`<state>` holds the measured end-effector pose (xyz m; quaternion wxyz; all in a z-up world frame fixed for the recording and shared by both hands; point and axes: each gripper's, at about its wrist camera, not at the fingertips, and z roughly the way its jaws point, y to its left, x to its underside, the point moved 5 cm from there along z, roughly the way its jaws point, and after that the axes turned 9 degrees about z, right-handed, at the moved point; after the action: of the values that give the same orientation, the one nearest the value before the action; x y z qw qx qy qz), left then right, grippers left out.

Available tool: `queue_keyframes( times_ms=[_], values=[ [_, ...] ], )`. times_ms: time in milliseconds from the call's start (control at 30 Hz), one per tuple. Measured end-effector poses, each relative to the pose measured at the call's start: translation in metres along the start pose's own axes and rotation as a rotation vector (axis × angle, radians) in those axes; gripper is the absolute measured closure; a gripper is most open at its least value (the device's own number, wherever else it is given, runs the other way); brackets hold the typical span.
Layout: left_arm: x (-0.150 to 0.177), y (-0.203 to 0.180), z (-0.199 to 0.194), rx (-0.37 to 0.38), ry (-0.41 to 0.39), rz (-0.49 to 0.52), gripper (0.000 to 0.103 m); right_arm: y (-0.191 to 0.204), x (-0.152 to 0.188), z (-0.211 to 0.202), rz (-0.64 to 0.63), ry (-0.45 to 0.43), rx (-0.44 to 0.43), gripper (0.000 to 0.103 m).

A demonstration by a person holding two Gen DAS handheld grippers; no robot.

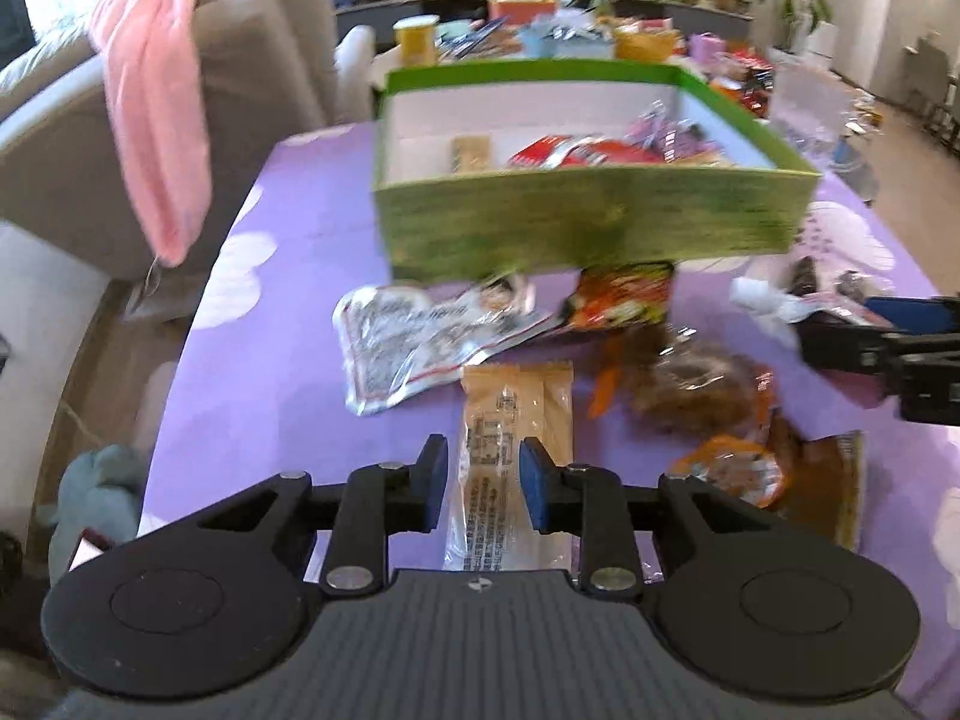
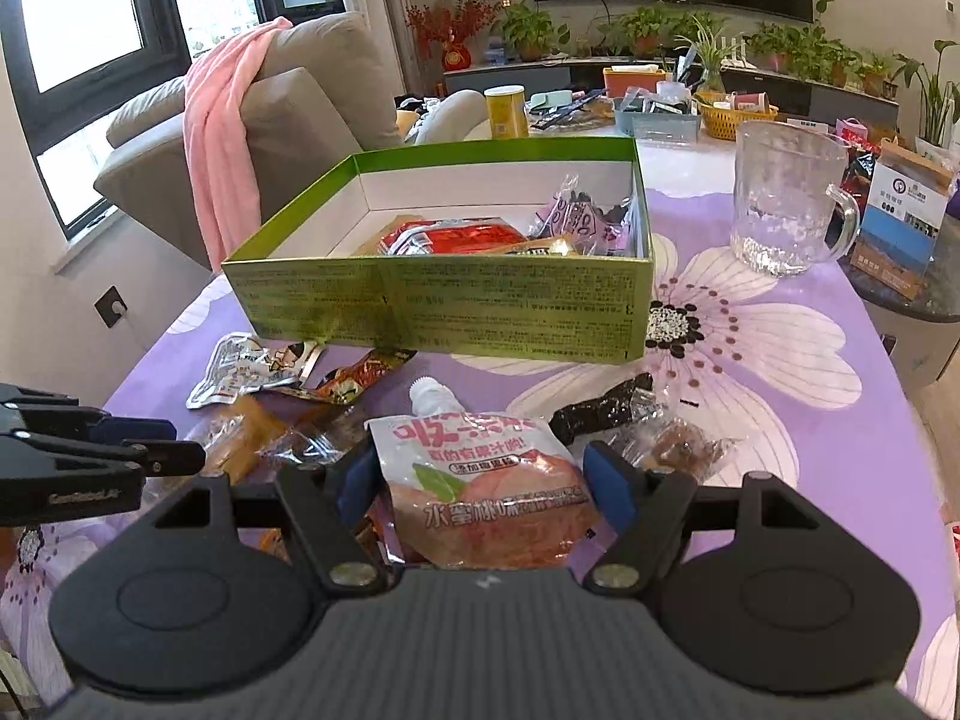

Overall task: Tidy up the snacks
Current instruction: 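Lift both held packets off the pile toward the green box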

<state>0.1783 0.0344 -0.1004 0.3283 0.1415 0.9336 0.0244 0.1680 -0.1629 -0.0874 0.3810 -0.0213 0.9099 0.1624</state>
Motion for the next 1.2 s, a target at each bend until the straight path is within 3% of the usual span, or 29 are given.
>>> queue_keyframes(
  times_ms=[300,567,1200],
  values=[
    [0.003,0.002,-0.001,0.044,-0.01,-0.01,0.076,0.001,0.001,0.001,0.001,-0.001,-0.004,0.044],
    [0.002,0.007,0.013,0.048,-0.001,-0.038,0.057,0.001,0.002,0.002,0.003,0.007,-0.002,0.044],
    [0.004,0.0,0.014,0.085,-0.018,-0.012,0.057,0.002,0.005,0.006,0.001,0.024,-0.002,0.044]
  ],
)
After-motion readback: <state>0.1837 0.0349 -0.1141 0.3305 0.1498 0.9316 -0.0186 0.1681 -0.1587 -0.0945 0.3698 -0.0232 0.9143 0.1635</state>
